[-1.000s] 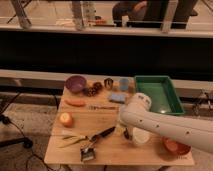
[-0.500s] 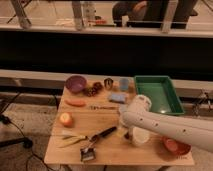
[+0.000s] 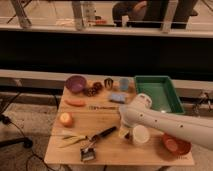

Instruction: Place eraser in red bowl

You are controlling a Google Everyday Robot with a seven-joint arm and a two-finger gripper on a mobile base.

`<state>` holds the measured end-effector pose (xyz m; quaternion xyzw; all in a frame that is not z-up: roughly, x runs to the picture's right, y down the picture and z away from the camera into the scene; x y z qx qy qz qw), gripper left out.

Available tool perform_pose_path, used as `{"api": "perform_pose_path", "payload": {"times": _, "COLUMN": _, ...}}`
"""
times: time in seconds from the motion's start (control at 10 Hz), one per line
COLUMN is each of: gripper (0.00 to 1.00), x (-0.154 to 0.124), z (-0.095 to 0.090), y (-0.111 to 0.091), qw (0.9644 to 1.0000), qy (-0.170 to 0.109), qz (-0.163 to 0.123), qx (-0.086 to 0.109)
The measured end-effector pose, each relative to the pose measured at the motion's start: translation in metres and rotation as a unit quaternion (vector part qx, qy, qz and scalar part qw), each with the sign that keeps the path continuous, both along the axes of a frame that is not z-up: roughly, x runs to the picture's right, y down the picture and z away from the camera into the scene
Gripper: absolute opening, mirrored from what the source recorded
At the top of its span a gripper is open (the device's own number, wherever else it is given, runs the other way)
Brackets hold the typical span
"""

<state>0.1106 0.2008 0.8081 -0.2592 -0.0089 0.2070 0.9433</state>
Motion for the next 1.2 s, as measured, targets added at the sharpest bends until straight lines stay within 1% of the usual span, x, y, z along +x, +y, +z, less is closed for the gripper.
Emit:
{"api": "perform_pose_path", "payload": {"times": 0.3, "gripper": 0.80, "x": 0.006, "z": 0.008, "y": 0.005, "qw": 0.9999, "qy": 0.005, "qz": 0.006, "qx": -0.015}}
{"api": "perform_pose_path", "payload": {"times": 0.4, "gripper": 0.80, "x": 0.009, "z": 0.011, "y": 0.009, "qw": 0.9996, "qy": 0.008, "qz": 0.004, "qx": -0.026}}
{"api": "perform_pose_path", "payload": {"times": 0.5, "gripper": 0.78, "x": 0.009, "z": 0.013, "y": 0.011, "qw": 0.9994, "qy": 0.006, "qz": 0.003, "qx": -0.033}}
{"api": "perform_pose_path", "payload": {"times": 0.6, "gripper": 0.71, "x": 0.010, "z": 0.015, "y": 0.014, "qw": 0.9990, "qy": 0.001, "qz": 0.000, "qx": -0.046}}
{"api": "perform_pose_path", "payload": {"times": 0.8, "gripper": 0.51, "x": 0.010, "z": 0.014, "y": 0.016, "qw": 0.9985, "qy": 0.002, "qz": -0.002, "qx": -0.054}}
{"api": "perform_pose_path", "payload": {"times": 1.0, "gripper": 0.31, "x": 0.009, "z": 0.014, "y": 0.015, "qw": 0.9987, "qy": 0.001, "qz": -0.005, "qx": -0.050}}
{"api": "perform_pose_path", "payload": {"times": 1.1, "gripper": 0.21, "x": 0.006, "z": 0.012, "y": 0.010, "qw": 0.9991, "qy": -0.003, "qz": -0.006, "qx": -0.042}}
{"api": "perform_pose_path", "payload": {"times": 1.2, "gripper": 0.11, "x": 0.002, "z": 0.006, "y": 0.004, "qw": 0.9994, "qy": -0.007, "qz": -0.002, "qx": -0.033}}
